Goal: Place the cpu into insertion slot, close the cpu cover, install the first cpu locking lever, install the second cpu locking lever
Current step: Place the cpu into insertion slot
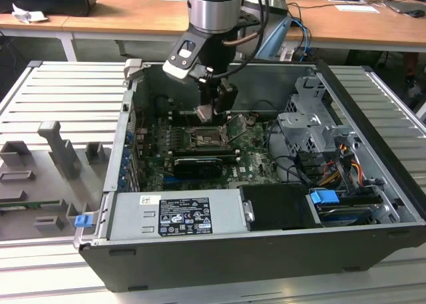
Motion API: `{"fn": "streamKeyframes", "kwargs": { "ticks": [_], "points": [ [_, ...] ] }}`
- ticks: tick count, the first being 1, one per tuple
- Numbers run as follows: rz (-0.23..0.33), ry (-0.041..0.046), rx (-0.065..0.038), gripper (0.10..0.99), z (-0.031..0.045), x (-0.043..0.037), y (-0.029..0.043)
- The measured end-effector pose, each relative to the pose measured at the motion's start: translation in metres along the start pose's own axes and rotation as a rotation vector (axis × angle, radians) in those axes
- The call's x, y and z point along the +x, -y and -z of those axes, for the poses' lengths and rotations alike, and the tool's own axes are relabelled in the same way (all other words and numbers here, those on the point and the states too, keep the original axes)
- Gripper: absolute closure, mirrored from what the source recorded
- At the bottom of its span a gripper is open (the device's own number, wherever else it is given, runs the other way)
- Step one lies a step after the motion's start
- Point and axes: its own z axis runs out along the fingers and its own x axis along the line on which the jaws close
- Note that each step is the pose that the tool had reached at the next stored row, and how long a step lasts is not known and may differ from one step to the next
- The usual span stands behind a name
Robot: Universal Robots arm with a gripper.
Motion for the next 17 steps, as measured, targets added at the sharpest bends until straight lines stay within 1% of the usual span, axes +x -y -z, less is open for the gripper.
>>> {"fn": "streamKeyframes", "kwargs": {
  "ticks": [1, 3, 5, 9, 11, 17],
  "points": [
    [-0.011, 0.0008, 0.000, 0.549, -0.0035, 0.0024, -0.0006],
    [-0.011, 0.0007, 0.000, 0.549, -0.0106, 0.0073, -0.0018],
    [-0.020, 0.0012, 0.000, 0.549, -0.0170, 0.0082, -0.0017],
    [-0.070, 0.0040, -0.001, 0.549, -0.0257, 0.0087, -0.0013],
    [-0.086, 0.0050, -0.001, 0.549, -0.0319, 0.0087, -0.0005],
    [-0.091, 0.0056, -0.001, 0.549, -0.0370, 0.0086, -0.0002]
  ]
}}
